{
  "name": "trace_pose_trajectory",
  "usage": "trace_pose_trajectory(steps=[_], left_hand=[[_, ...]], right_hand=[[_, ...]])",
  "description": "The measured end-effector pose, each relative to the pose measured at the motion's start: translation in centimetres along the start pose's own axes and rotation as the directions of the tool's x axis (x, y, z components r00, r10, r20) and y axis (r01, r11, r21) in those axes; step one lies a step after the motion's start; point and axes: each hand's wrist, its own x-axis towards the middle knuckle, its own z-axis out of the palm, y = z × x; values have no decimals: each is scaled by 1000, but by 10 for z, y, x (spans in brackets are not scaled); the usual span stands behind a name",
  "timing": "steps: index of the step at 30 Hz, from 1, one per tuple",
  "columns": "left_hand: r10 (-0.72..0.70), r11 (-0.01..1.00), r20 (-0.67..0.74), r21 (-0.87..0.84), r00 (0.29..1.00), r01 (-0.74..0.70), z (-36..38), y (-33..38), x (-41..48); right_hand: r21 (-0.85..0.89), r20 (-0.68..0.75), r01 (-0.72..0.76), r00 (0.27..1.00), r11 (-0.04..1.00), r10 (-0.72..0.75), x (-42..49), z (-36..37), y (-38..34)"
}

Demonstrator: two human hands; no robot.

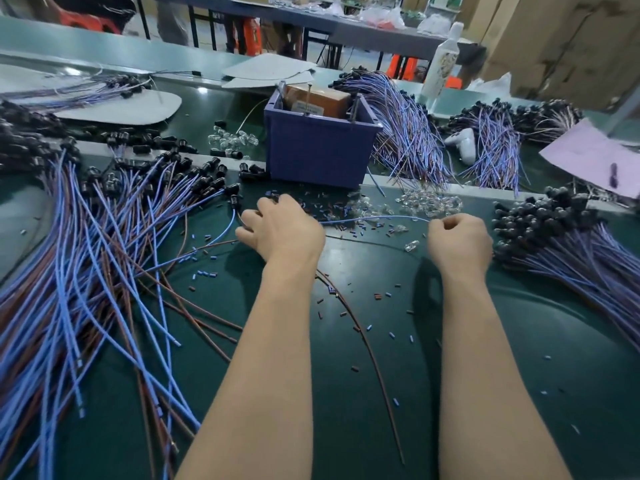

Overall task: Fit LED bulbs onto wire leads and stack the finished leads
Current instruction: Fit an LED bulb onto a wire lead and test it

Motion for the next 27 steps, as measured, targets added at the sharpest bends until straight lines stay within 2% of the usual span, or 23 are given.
trace_pose_trajectory(steps=[5, 8, 11, 14, 17, 19, 21, 22, 24, 27], left_hand=[[-31, 1000, 66, -4, 997, 31, -3, -7, 5], [-48, 999, 58, 12, 997, 48, -5, -9, 4], [-24, 1000, 92, -3, 995, 25, -4, -7, 2], [24, 999, 125, -34, 992, -20, -1, -4, 0], [162, 979, 7, -130, 987, -160, 2, 2, -3], [281, 873, -131, -376, 951, -310, 4, 10, -8], [340, 667, -176, -647, 924, -369, 4, 20, -14], [374, 580, -161, -728, 913, -366, 5, 25, -17], [448, 467, -116, -815, 887, -343, 9, 31, -23], [533, 398, -61, -862, 844, -313, 16, 37, -30]], right_hand=[[37, -12, 13, 1000, 999, -13, -2, 1, 0], [41, -22, 9, 1000, 999, -8, -1, 0, 1], [32, 29, 21, 999, 999, -22, -2, 2, -1], [31, 240, 110, 964, 993, -114, -7, 3, -6], [88, 530, 230, 813, 969, -241, -18, 3, -16], [182, 615, 279, 716, 943, -330, -27, 3, -24], [307, 620, 290, 662, 906, -422, -34, 5, -32], [375, 605, 265, 657, 889, -451, -37, 5, -34], [482, 545, 166, 712, 860, -443, -39, 8, -37], [586, 475, -7, 813, 811, -336, -36, 14, -35]])
